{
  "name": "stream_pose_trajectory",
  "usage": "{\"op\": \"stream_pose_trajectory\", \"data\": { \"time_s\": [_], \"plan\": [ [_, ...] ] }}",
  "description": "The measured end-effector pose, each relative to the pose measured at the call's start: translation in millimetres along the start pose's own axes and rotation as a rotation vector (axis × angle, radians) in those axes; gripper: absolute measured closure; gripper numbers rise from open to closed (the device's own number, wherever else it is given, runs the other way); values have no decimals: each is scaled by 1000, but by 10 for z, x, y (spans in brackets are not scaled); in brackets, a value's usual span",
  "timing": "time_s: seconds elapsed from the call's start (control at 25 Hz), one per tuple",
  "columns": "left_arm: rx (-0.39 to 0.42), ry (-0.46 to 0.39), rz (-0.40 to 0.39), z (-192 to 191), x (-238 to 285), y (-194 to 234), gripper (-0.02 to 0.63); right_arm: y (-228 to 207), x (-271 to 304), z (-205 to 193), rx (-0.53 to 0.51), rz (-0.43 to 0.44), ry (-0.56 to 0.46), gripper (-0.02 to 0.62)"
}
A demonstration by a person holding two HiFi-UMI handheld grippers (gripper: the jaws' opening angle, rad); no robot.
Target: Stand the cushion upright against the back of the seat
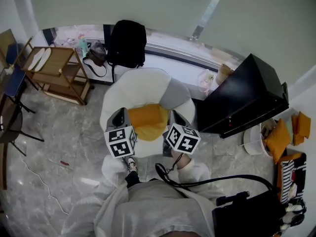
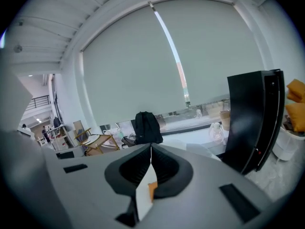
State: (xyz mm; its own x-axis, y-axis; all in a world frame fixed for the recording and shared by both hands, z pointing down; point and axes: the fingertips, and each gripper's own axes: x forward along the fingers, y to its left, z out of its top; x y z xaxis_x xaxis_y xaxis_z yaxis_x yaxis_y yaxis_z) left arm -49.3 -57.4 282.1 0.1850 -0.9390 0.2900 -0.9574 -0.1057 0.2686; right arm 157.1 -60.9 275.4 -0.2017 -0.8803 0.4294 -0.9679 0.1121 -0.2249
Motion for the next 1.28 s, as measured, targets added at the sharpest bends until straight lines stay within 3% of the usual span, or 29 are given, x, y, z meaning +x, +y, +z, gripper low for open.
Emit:
{"op": "stream_pose_trajectory", "data": {
  "time_s": [0.24,0.64,1.04,1.28],
  "plan": [
    [-15,-23,17,200,446,360,611,327,494,224,-73,20,12,532],
    [-65,57,75,-7,720,739,611,500,1043,111,-101,46,112,532],
    [-59,94,264,-103,608,1209,611,755,1620,18,-130,185,185,532],
    [-106,134,386,-573,619,1337,611,511,2081,-547,-111,237,296,532]
  ]
}}
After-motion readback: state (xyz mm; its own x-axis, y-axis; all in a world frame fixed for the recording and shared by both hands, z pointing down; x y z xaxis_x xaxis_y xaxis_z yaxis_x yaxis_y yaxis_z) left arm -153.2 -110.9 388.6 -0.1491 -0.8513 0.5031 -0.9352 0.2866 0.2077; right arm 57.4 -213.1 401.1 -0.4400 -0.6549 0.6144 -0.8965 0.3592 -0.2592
